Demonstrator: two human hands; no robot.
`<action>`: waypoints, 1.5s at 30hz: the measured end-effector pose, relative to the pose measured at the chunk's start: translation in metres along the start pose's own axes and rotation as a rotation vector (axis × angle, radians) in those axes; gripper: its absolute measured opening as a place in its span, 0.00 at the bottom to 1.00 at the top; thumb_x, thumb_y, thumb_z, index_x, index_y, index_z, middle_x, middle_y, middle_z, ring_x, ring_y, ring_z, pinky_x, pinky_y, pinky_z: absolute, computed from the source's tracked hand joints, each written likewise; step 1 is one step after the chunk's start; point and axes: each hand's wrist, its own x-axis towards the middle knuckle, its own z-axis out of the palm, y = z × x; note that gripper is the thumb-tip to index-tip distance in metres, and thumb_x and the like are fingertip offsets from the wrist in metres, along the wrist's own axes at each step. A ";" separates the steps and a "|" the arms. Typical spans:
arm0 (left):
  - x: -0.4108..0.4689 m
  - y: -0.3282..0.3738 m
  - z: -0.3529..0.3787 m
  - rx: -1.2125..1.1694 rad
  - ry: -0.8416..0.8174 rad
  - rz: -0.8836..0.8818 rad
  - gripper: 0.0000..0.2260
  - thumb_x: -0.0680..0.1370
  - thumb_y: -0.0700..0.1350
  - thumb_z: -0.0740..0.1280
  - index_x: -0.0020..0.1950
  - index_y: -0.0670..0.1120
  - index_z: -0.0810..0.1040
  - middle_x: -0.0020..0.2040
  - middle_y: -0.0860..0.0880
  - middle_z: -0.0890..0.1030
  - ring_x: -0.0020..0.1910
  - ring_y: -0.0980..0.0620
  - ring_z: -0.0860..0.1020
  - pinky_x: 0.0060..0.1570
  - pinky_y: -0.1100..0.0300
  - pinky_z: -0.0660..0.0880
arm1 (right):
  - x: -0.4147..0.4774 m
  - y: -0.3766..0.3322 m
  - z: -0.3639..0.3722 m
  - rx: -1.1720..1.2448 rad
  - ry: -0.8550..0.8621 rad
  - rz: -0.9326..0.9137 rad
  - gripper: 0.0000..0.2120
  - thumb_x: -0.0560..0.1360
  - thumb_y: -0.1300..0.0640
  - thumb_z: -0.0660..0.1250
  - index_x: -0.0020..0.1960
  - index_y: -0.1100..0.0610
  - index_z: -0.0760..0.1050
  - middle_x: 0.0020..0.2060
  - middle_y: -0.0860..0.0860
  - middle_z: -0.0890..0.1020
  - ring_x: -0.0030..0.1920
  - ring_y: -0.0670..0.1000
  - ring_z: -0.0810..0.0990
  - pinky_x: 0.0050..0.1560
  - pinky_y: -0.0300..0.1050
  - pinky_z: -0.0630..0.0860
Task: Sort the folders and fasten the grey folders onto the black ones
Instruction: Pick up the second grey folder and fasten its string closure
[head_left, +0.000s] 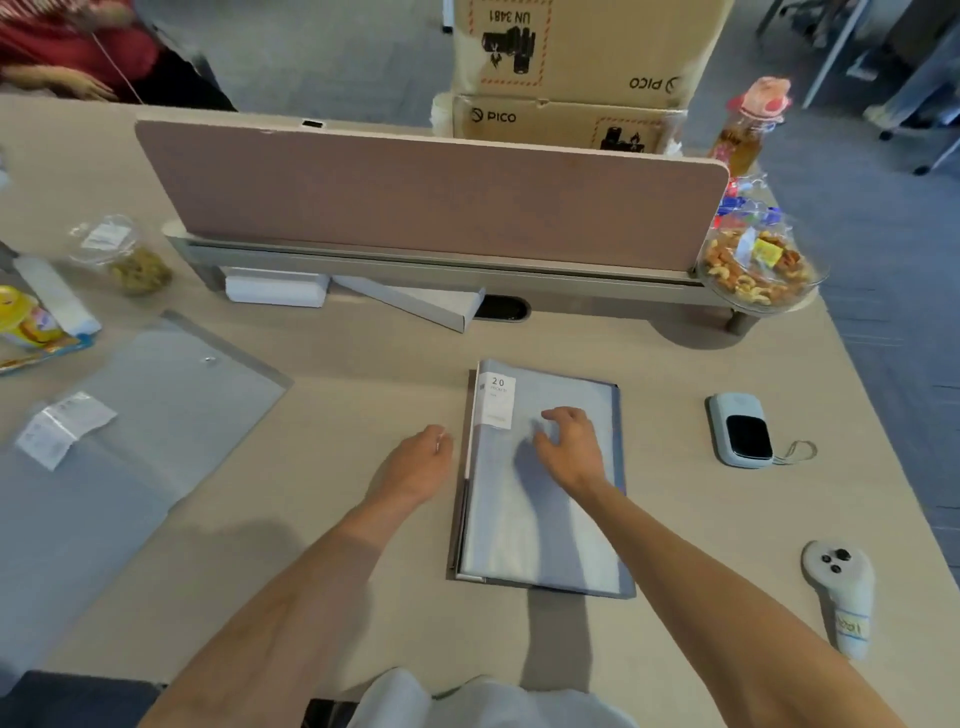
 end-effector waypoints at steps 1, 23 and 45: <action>-0.003 -0.008 -0.008 0.057 0.015 0.021 0.21 0.78 0.58 0.48 0.60 0.51 0.74 0.60 0.43 0.80 0.57 0.41 0.78 0.59 0.48 0.74 | 0.001 -0.014 0.010 0.002 -0.016 -0.035 0.17 0.76 0.57 0.63 0.64 0.59 0.74 0.66 0.56 0.72 0.66 0.56 0.70 0.64 0.45 0.68; -0.016 -0.308 -0.188 0.420 0.122 -0.268 0.33 0.78 0.46 0.63 0.78 0.50 0.50 0.81 0.46 0.40 0.79 0.41 0.42 0.67 0.38 0.65 | -0.022 -0.275 0.295 0.037 -0.522 -0.048 0.09 0.72 0.60 0.64 0.50 0.55 0.82 0.50 0.53 0.84 0.53 0.54 0.82 0.58 0.52 0.77; -0.084 -0.275 -0.216 -0.085 0.394 0.129 0.20 0.79 0.34 0.59 0.69 0.46 0.74 0.76 0.47 0.67 0.77 0.45 0.61 0.76 0.59 0.48 | 0.002 -0.309 0.217 0.801 -0.438 0.257 0.08 0.79 0.61 0.60 0.58 0.60 0.70 0.43 0.58 0.81 0.32 0.55 0.84 0.30 0.43 0.80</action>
